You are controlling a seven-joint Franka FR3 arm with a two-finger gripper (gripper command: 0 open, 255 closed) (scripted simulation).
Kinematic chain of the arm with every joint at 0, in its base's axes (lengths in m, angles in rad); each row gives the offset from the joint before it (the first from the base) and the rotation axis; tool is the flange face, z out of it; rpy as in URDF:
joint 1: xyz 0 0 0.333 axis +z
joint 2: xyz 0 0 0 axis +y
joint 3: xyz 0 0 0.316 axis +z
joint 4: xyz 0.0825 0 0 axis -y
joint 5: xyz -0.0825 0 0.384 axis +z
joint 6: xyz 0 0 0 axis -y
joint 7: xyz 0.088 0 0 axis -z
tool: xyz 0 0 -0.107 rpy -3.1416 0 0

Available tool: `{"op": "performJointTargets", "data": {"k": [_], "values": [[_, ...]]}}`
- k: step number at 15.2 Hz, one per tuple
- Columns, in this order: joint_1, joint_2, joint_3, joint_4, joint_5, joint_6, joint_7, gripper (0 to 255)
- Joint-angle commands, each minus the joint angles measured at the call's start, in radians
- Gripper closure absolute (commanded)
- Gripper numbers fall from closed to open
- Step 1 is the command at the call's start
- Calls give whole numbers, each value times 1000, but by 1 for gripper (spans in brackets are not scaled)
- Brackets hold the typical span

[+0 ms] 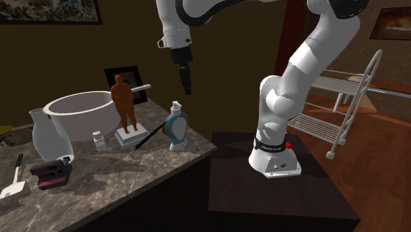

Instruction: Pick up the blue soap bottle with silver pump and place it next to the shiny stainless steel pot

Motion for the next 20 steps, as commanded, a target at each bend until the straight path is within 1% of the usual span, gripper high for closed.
{"op": "performJointTargets", "data": {"k": [1,6,8,15,20], "values": [[-4,67,-6,10,-25,64,-21,0],[-16,242,-19,69,-82,198,-63,0],[-20,298,-22,94,-100,235,-74,0],[-26,324,-29,22,-109,333,-70,0],[-26,326,-30,17,-110,341,-70,0]]}}
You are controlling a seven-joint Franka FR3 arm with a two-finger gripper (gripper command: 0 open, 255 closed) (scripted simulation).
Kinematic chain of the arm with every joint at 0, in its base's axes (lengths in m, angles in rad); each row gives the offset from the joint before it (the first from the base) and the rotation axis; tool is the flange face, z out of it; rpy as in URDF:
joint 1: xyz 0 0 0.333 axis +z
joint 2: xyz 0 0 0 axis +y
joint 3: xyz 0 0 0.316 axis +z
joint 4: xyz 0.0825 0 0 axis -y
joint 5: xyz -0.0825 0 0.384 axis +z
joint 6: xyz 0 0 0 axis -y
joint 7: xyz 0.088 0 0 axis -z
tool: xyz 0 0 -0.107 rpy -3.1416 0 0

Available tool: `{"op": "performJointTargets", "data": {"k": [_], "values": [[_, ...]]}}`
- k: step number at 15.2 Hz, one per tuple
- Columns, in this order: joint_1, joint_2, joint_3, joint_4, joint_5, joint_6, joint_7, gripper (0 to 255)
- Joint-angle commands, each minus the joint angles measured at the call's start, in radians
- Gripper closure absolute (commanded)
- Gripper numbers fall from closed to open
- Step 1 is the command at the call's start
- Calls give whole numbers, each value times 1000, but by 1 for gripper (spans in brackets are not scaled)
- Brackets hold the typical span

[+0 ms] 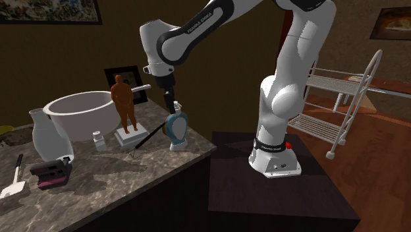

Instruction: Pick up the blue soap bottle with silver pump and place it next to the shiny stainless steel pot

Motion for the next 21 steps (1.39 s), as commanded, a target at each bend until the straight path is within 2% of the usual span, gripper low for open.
{"op": "performJointTargets", "data": {"k": [1,3,4,13,21], "values": [[0,0,0,0,0,1,0,0],[0,0,0,0,0,0,0,0],[0,0,0,0,0,0,0,255],[0,0,0,0,0,1,0,255],[2,-46,2,67,7,-113,-13,255]]}}
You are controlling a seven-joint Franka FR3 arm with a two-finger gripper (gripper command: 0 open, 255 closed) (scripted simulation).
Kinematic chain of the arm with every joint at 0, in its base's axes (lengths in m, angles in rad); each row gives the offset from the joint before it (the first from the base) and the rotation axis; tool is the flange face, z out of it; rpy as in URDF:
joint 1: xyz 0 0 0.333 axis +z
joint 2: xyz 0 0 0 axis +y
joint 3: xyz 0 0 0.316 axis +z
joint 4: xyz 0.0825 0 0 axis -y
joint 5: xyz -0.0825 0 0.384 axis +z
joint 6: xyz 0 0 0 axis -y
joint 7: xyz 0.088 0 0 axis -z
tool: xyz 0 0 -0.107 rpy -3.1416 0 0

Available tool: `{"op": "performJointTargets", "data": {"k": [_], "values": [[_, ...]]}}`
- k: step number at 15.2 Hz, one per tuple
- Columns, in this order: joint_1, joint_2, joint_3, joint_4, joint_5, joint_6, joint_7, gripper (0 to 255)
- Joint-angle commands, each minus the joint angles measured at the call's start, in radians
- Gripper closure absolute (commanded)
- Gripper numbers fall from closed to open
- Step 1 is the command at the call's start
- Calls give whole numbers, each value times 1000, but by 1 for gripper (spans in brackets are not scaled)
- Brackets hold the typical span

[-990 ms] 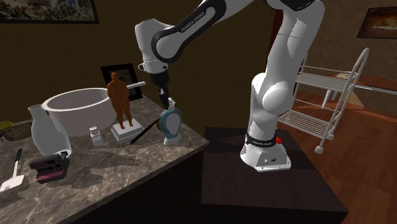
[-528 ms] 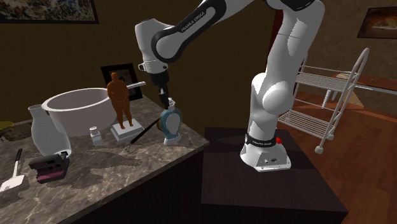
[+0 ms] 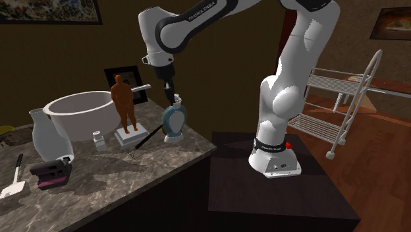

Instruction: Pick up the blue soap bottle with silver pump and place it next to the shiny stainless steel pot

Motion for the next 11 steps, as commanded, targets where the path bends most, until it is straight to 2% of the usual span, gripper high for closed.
{"op": "performJointTargets", "data": {"k": [1,11], "values": [[2,-5,2,24,3,-29,-1,255],[4,-38,6,129,9,-166,-15,255]]}}
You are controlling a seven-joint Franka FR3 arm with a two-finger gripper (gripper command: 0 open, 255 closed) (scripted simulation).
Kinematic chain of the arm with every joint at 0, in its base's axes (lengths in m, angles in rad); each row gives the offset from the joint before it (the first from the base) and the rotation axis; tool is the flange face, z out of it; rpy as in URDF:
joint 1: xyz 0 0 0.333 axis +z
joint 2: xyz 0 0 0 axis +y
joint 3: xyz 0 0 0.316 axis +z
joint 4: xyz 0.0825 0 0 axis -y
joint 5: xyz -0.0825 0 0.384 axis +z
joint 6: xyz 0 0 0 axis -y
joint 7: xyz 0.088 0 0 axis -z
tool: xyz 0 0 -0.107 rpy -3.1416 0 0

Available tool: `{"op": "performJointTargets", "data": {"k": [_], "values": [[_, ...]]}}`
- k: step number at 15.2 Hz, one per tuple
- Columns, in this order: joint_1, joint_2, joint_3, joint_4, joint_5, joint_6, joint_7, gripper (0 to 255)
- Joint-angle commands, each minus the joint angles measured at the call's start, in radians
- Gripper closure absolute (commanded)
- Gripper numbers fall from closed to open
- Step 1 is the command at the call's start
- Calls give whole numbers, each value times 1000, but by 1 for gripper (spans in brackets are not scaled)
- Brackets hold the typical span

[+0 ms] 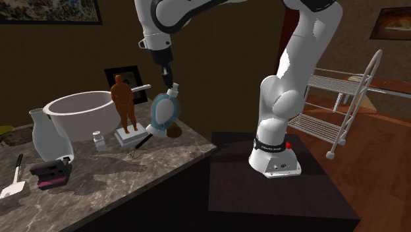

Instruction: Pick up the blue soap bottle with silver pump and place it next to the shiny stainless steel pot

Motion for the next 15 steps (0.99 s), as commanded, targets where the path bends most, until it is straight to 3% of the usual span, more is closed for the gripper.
{"op": "performJointTargets", "data": {"k": [1,15], "values": [[0,-9,0,22,1,-31,-4,255],[1,-14,5,205,6,-218,-24,255]]}}
